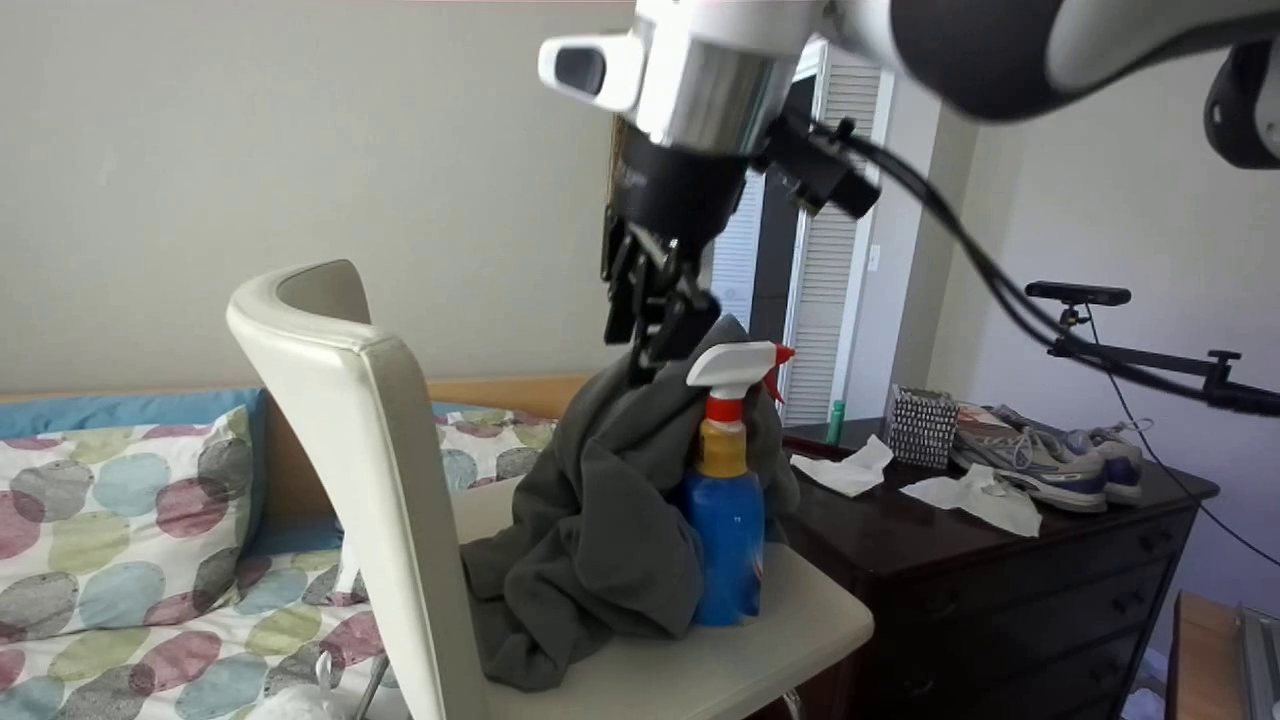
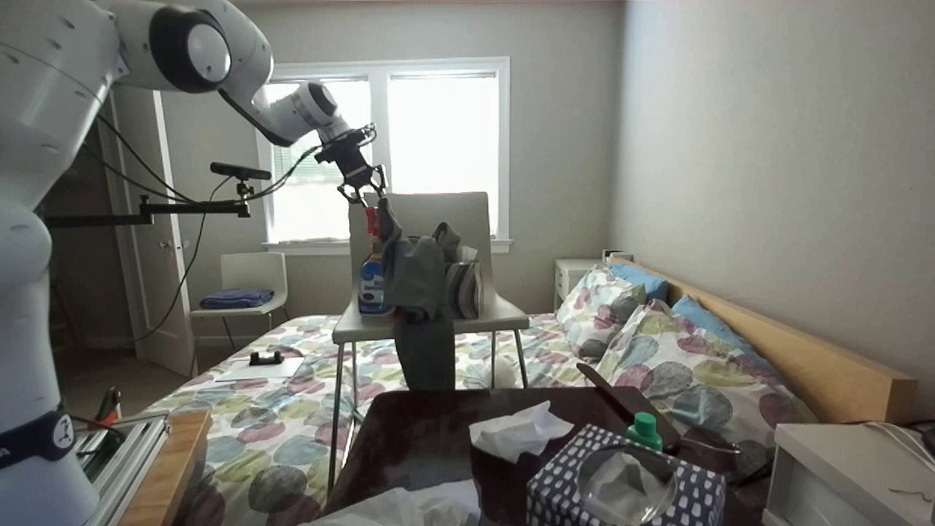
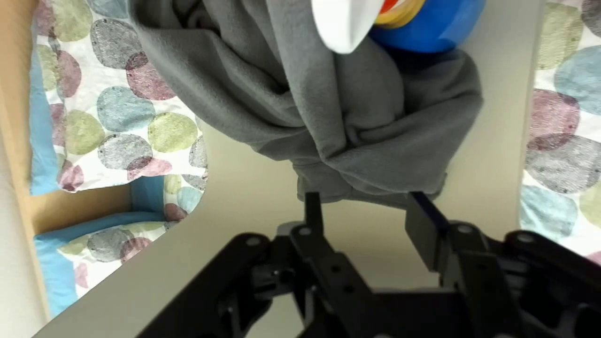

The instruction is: Remove the jersey from the top of the bottle

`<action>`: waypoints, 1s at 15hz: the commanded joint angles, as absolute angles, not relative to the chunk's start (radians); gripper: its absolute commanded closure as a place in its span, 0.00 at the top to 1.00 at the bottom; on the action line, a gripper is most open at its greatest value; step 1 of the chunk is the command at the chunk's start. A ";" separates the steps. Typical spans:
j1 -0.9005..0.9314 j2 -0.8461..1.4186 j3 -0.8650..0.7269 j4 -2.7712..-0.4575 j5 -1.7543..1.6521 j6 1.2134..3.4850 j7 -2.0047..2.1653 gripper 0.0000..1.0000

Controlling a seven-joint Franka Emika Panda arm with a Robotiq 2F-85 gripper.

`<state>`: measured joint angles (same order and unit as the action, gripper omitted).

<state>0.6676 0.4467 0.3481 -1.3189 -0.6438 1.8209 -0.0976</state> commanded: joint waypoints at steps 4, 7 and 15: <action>0.586 0.202 0.393 -1.432 -0.332 1.707 -0.100 0.99; 0.539 0.122 0.353 -1.519 -0.276 1.762 -0.017 1.00; 0.410 0.079 0.317 -1.697 -0.290 1.900 -0.003 0.72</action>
